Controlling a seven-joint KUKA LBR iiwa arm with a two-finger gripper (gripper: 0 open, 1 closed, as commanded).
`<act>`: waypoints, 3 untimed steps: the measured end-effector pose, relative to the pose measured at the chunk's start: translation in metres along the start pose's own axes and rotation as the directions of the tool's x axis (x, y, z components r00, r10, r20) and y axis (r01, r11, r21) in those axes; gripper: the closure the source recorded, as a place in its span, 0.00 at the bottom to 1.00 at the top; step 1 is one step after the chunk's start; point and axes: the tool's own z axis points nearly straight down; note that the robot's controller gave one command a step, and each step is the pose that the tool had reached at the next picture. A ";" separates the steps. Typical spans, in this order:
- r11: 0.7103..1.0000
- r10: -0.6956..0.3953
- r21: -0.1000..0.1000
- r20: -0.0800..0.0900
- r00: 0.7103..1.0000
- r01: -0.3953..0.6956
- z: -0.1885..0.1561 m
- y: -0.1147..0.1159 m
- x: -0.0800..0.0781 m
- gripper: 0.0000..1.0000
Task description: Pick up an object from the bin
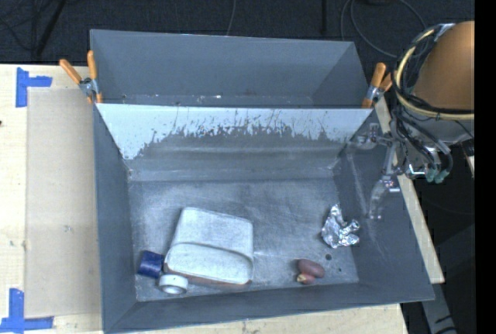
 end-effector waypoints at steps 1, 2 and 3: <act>0.974 -0.225 0.000 0.012 0.974 0.225 0.156 -0.023 0.036 0.00; 0.972 -0.233 0.007 0.017 0.972 0.233 0.151 -0.024 0.033 1.00; 0.974 -0.225 0.006 0.016 0.974 0.225 0.039 -0.010 0.028 1.00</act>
Offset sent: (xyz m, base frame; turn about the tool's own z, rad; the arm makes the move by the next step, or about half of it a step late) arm -0.0389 -0.0244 -0.1560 -0.2318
